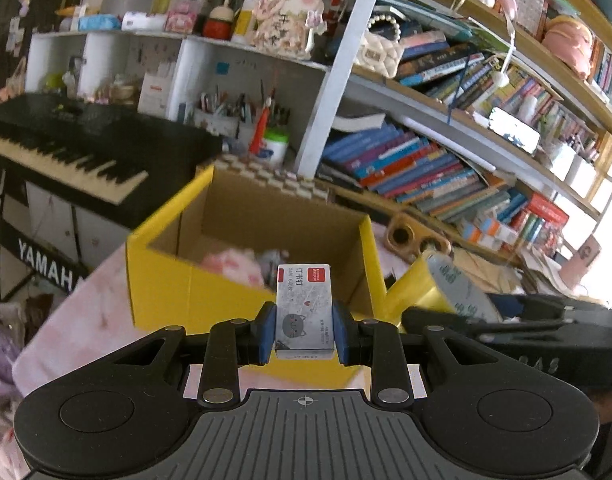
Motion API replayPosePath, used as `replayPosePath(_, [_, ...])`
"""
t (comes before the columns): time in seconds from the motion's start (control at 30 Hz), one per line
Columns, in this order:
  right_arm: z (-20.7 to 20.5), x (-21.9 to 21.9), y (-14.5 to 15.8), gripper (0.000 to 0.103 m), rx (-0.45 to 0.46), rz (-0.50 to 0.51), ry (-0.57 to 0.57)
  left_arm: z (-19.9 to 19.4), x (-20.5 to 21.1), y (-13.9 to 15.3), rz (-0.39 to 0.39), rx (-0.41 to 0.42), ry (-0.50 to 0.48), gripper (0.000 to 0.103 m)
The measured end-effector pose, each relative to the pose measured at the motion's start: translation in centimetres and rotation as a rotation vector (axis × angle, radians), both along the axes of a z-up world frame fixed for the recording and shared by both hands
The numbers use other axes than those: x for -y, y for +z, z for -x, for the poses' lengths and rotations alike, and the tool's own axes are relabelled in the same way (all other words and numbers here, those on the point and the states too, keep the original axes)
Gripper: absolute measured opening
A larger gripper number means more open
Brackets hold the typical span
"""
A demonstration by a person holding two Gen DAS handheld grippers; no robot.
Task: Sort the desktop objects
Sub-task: 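Carry the tape roll and white box toward the yellow box with both grippers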
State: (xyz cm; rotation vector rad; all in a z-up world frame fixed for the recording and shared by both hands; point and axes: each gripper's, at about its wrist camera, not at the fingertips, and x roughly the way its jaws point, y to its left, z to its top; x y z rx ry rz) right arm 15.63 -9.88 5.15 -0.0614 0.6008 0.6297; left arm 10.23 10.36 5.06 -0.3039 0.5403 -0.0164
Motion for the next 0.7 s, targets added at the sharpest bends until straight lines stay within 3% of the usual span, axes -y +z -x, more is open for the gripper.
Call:
replayPosePath(0.37, [-8.8, -0.8, 3.3, 0.083, 0.124, -0.053, 0.01, -7.7, 1.3, 0.2, -0.076, -0.007, 0.023, 0.028])
replayPosePath(0.7, [-14.2, -4.3, 1.6, 0.083, 0.108, -0.022, 0.087, -13.6, 4.2, -3.0, -0.156, -0.138, -0.035, 0.028])
